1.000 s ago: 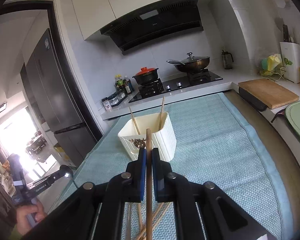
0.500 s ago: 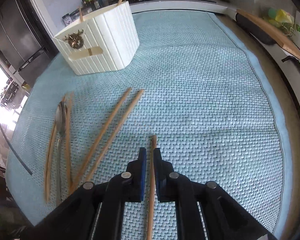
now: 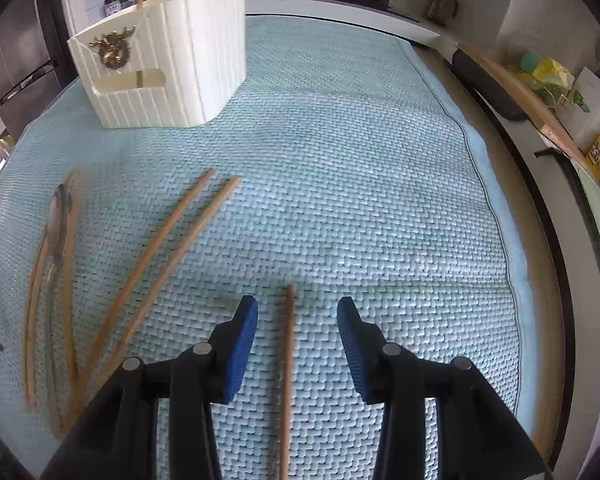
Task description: Organize utensils
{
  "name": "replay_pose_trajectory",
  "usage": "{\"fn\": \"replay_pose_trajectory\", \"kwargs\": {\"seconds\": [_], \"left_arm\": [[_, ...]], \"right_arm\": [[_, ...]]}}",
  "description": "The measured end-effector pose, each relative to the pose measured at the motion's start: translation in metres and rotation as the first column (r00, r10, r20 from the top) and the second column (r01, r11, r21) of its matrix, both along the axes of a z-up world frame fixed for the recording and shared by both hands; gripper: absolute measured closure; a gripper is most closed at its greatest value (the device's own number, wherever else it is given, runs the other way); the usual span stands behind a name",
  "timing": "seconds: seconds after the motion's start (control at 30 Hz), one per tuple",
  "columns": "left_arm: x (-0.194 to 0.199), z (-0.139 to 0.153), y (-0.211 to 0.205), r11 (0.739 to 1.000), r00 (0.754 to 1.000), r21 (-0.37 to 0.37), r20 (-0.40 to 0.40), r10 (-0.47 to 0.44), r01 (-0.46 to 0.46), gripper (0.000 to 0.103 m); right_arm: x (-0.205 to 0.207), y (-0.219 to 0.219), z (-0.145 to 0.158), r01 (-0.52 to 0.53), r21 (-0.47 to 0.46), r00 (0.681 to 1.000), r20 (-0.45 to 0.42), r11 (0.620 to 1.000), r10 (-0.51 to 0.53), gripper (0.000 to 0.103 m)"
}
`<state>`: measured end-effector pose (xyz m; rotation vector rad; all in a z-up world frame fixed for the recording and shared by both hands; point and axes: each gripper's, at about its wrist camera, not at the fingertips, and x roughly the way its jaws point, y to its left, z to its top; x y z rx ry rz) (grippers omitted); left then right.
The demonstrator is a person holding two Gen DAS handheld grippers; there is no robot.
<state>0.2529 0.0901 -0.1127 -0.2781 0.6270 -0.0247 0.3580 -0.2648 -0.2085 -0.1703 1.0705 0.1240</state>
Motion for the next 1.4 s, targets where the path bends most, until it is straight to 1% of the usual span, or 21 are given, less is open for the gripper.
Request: {"fn": "replay_pose_trajectory", "kwargs": {"seconds": [0.03, 0.07, 0.2, 0.27, 0.3, 0.37, 0.43, 0.5, 0.6, 0.77, 0.87, 0.9, 0.93, 1.0, 1.07, 1.17, 1.2, 1.23, 1.3, 1.33, 1.4], "left_arm": [[0.0, -0.001, 0.0, 1.0, 1.0, -0.001, -0.001, 0.003, -0.003, 0.102], [0.0, -0.001, 0.001, 1.0, 1.0, -0.002, -0.003, 0.005, -0.005, 0.102], [0.002, -0.004, 0.001, 1.0, 1.0, -0.006, -0.013, 0.014, -0.014, 0.102], [0.002, -0.004, 0.0, 1.0, 1.0, -0.006, -0.015, 0.015, -0.015, 0.102], [0.002, -0.005, 0.0, 1.0, 1.0, -0.006, -0.016, 0.014, -0.014, 0.102], [0.002, -0.005, -0.001, 1.0, 1.0, -0.009, -0.015, 0.015, -0.015, 0.102], [0.002, -0.004, -0.001, 1.0, 1.0, -0.009, -0.015, 0.015, -0.016, 0.102], [0.0, -0.002, -0.001, 1.0, 1.0, -0.005, -0.01, 0.016, -0.016, 0.102], [-0.002, 0.002, -0.001, 1.0, 1.0, -0.003, -0.002, 0.017, -0.017, 0.102], [-0.002, 0.008, 0.0, 1.0, 1.0, -0.008, 0.015, 0.02, -0.02, 0.102], [-0.003, 0.01, 0.0, 1.0, 0.999, -0.007, 0.022, 0.025, -0.025, 0.102], [-0.003, 0.009, 0.0, 1.0, 0.999, -0.007, 0.021, 0.026, -0.026, 0.102], [-0.003, 0.009, 0.001, 1.0, 0.999, -0.009, 0.02, 0.027, -0.027, 0.102], [-0.003, 0.008, 0.002, 1.0, 0.999, -0.011, 0.017, 0.028, -0.028, 0.102], [-0.005, 0.007, 0.001, 1.0, 0.999, -0.011, 0.015, 0.029, -0.029, 0.102], [-0.006, 0.007, 0.001, 1.0, 0.999, -0.01, 0.016, 0.029, -0.029, 0.102], [-0.006, 0.007, 0.002, 1.0, 0.999, -0.01, 0.016, 0.029, -0.028, 0.102], [-0.007, 0.007, 0.002, 1.0, 0.999, -0.011, 0.016, 0.029, -0.028, 0.102], [-0.008, 0.008, 0.002, 0.999, 0.999, -0.012, 0.019, 0.03, -0.03, 0.102], [-0.009, 0.008, 0.003, 0.999, 0.999, -0.01, 0.019, 0.031, -0.031, 0.102], [-0.008, 0.01, 0.003, 0.999, 0.999, -0.007, 0.018, 0.032, -0.032, 0.102]], "right_arm": [[0.002, -0.008, -0.004, 0.011, 0.044, 1.0, -0.007, 0.999, -0.011, 0.06], [0.001, -0.015, -0.004, 0.012, 0.086, 1.0, 0.021, 0.996, -0.013, 0.06], [-0.009, -0.015, -0.007, -0.024, 0.084, 0.997, 0.079, 0.996, 0.018, 0.062], [-0.008, -0.011, -0.006, -0.063, 0.085, 0.996, 0.075, 0.994, 0.057, 0.079], [-0.006, -0.008, -0.005, -0.079, 0.074, 0.995, 0.06, 0.994, 0.075, 0.097], [0.001, -0.003, -0.003, -0.095, 0.06, 0.995, 0.031, 0.994, 0.093, 0.097], [0.01, -0.005, 0.006, -0.08, 0.122, 0.996, 0.036, 0.989, 0.076, 0.097], [0.009, -0.013, 0.026, -0.061, 0.203, 0.995, 0.096, 0.977, 0.042, 0.097], [-0.001, -0.023, 0.064, -0.07, 0.324, 0.98, 0.198, 0.943, 0.005, 0.097], [-0.036, -0.02, 0.123, -0.157, 0.393, 0.931, 0.366, 0.906, 0.003, 0.097], [-0.058, -0.023, 0.145, -0.217, 0.422, 0.892, 0.452, 0.88, 0.003, 0.097], [-0.063, -0.024, 0.149, -0.237, 0.436, 0.88, 0.475, 0.868, 0.001, 0.097], [-0.068, -0.023, 0.15, -0.242, 0.437, 0.874, 0.486, 0.866, -0.001, 0.097], [-0.071, -0.024, 0.147, -0.227, 0.437, 0.877, 0.481, 0.87, -0.012, 0.097], [-0.069, -0.03, 0.135, -0.192, 0.465, 0.897, 0.44, 0.864, -0.037, 0.097], [-0.051, -0.035, 0.107, -0.032, 0.424, 0.962, 0.258, 0.905, -0.087, 0.097], [-0.045, -0.038, 0.096, 0.005, 0.416, 0.973, 0.207, 0.91, -0.1, 0.097], [-0.041, -0.043, 0.087, 0.033, 0.423, 0.976, 0.183, 0.906, -0.121, 0.097], [-0.041, -0.051, 0.076, 0.045, 0.468, 0.974, 0.174, 0.882, -0.142, 0.097], [-0.046, -0.054, 0.076, 0.038, 0.491, 0.969, 0.196, 0.87, -0.153, 0.097], [-0.056, -0.053, 0.085, 0.014, 0.492, 0.955, 0.251, 0.87, -0.157, 0.097]]}}
